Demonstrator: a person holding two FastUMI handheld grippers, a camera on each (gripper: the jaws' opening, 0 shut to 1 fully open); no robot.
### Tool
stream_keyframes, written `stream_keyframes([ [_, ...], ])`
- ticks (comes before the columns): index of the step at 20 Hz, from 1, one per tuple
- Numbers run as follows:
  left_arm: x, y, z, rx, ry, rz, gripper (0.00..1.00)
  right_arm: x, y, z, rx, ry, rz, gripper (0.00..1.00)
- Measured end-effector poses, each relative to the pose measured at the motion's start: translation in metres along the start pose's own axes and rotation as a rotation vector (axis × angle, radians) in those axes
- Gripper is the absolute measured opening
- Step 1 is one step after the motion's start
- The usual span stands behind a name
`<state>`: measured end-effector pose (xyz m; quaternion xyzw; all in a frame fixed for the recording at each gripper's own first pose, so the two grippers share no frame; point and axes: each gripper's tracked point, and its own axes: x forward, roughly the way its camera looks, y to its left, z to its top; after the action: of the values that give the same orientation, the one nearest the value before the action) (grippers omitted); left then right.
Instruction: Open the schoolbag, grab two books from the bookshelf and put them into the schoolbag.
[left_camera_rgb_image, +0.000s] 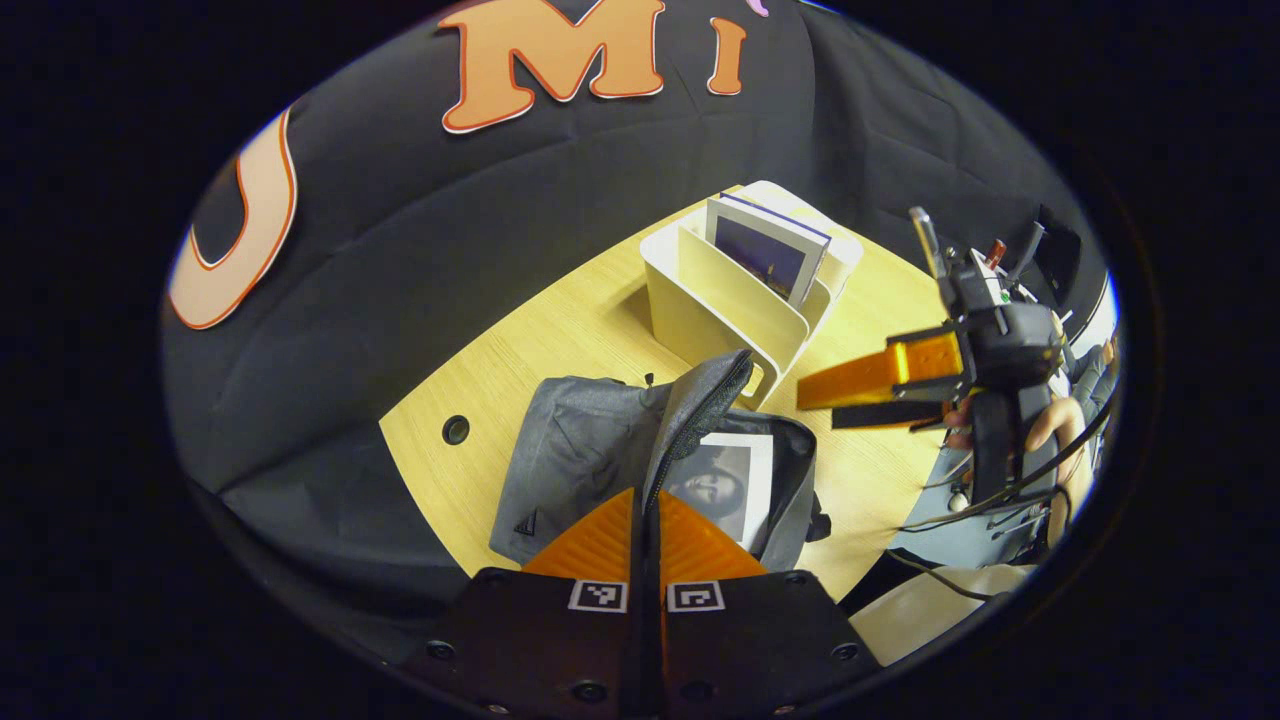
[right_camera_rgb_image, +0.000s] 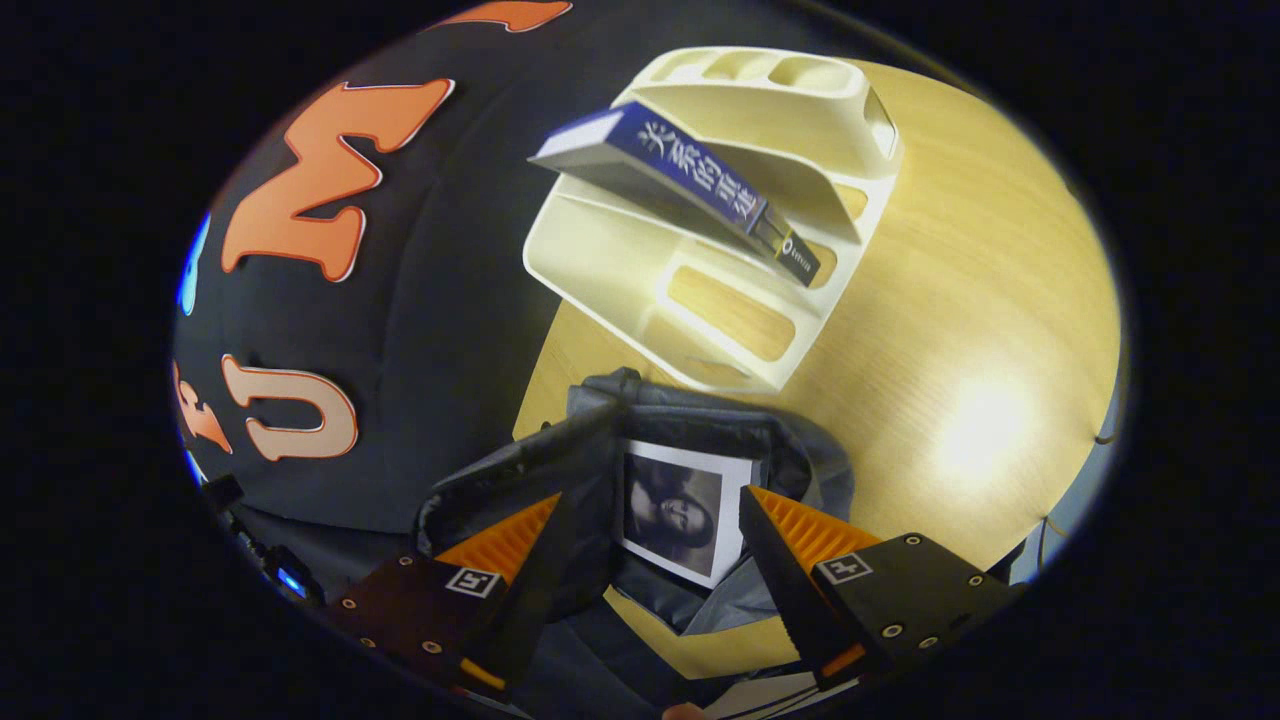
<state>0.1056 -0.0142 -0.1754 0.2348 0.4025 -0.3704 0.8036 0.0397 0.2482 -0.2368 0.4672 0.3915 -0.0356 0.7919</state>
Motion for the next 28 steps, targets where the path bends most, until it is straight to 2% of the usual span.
stream_keyframes([
  [7,0.004,-0.021,-0.012,-0.018,-0.019,-0.018,0.01,-0.068,-0.016,0.068,-0.202,-0.114,-0.145,0.98],
  [12,0.005,-0.031,-0.027,-0.086,-0.034,-0.043,0.01,-0.103,0.007,0.119,-0.464,-0.172,-0.249,0.98],
  [15,0.008,-0.036,-0.03,-0.103,-0.036,-0.041,0.01,-0.109,0.035,0.143,-0.611,-0.153,-0.287,0.98],
  [20,0.009,-0.039,-0.027,-0.153,-0.034,-0.022,0.01,-0.084,0.063,0.177,-0.822,-0.093,-0.372,0.99],
  [23,0.009,-0.036,-0.023,-0.171,-0.033,0.007,0.0,-0.059,0.066,0.197,-0.894,-0.042,-0.42,0.99],
  [28,0.013,-0.026,-0.012,-0.221,-0.028,0.061,0.0,0.006,0.055,0.226,-0.899,0.038,-0.465,0.99],
])
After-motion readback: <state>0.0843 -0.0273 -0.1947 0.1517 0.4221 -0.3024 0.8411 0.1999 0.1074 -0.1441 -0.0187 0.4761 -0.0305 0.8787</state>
